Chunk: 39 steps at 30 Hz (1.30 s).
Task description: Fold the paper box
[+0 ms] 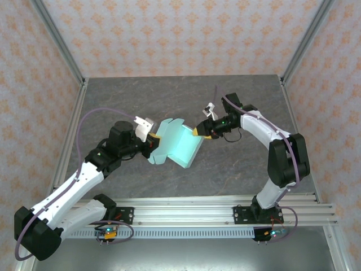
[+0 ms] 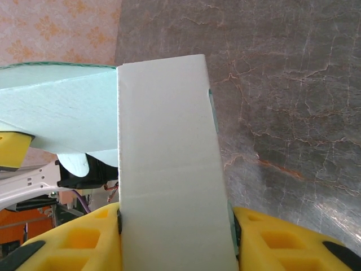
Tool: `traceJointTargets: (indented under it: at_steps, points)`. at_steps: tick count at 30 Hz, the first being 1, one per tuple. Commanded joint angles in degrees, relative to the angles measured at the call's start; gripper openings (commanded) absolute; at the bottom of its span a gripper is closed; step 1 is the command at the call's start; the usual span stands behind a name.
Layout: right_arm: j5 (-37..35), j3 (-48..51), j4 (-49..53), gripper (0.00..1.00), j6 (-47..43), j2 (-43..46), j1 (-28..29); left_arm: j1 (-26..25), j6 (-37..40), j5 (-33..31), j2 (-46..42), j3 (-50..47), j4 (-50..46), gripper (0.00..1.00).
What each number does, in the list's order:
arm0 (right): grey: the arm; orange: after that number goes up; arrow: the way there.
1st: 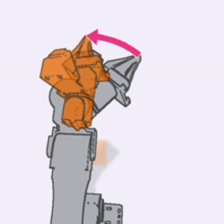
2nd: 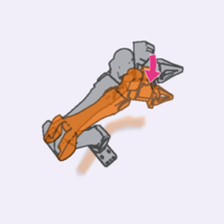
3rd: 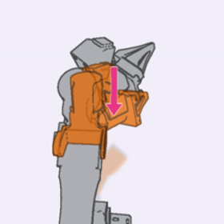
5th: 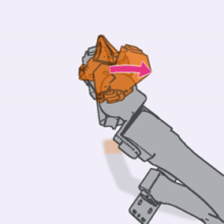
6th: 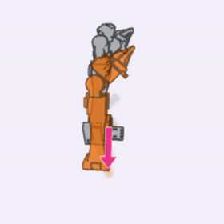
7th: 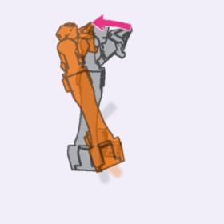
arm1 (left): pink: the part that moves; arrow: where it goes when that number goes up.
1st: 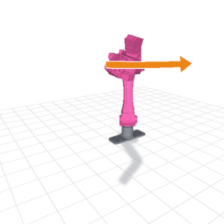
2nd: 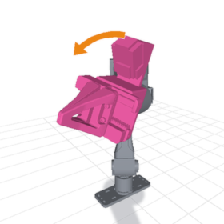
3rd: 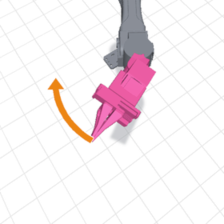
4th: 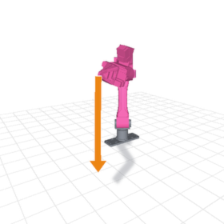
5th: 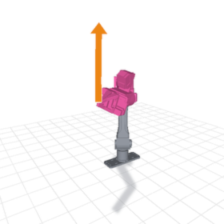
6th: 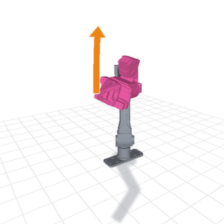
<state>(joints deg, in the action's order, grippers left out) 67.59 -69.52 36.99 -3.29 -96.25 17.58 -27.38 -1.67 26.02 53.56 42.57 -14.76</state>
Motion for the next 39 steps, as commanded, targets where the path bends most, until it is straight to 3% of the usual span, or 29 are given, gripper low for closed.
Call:
traceJointTargets:
  at_steps: [1, 4, 7, 11, 18, 23, 30, 35, 37, 39]
  points:
    - [-0.2, 1.7, -1.8, 0.41, 0.5, 1.3, 0.0, 0.1, -0.9, -1.8, 0.1, 0.0, 2.1, 0.0]
    - [-0.9, 3.3, -4.6, 0.42, 2.5, 1.4, -0.1, 0.1, -1.3, -3.6, 1.4, 0.9, 1.0, 0.0]
    - [-5.5, 5.0, -7.4, 0.67, 5.5, 1.7, -0.1, 0.1, -0.7, -5.7, 3.1, 2.5, -1.2, 0.0]
    - [-13.9, 7.5, -12.7, 0.77, 10.9, 3.9, -0.2, -0.5, 3.4, -6.5, 7.5, 6.4, -7.3, 0.0]
    - [-23.6, 9.7, -16.2, 0.79, 16.4, 8.1, -2.7, -2.7, 14.5, -11.1, 17.4, 16.5, -20.9, 0.0]
    - [-30.6, 13.6, -17.5, 0.8, 16.8, 13.6, -4.7, -3.5, 23.0, -9.2, 21.5, 22.7, -26.3, 0.0]
    - [-31.9, 23.3, -27.7, 0.75, 14.9, 20.6, -4.8, -5.2, 37.7, -9.3, 32.6, 34.7, -36.6, 0.01]
    - [-33.0, 29.7, -35.6, 0.77, 10.5, 24.1, -1.9, -6.5, 42.8, -12.4, 40.4, 40.6, -37.9, 0.23]
    - [-34.2, 31.9, -38.2, 0.78, 7.8, 25.8, -0.2, -6.6, 42.4, -12.1, 42.2, 42.2, -36.8, 0.35]
    - [-35.7, 33.6, -39.9, 0.8, 5.8, 27.8, 1.0, -6.6, 40.3, -11.4, 42.5, 43.2, -35.3, 0.4]
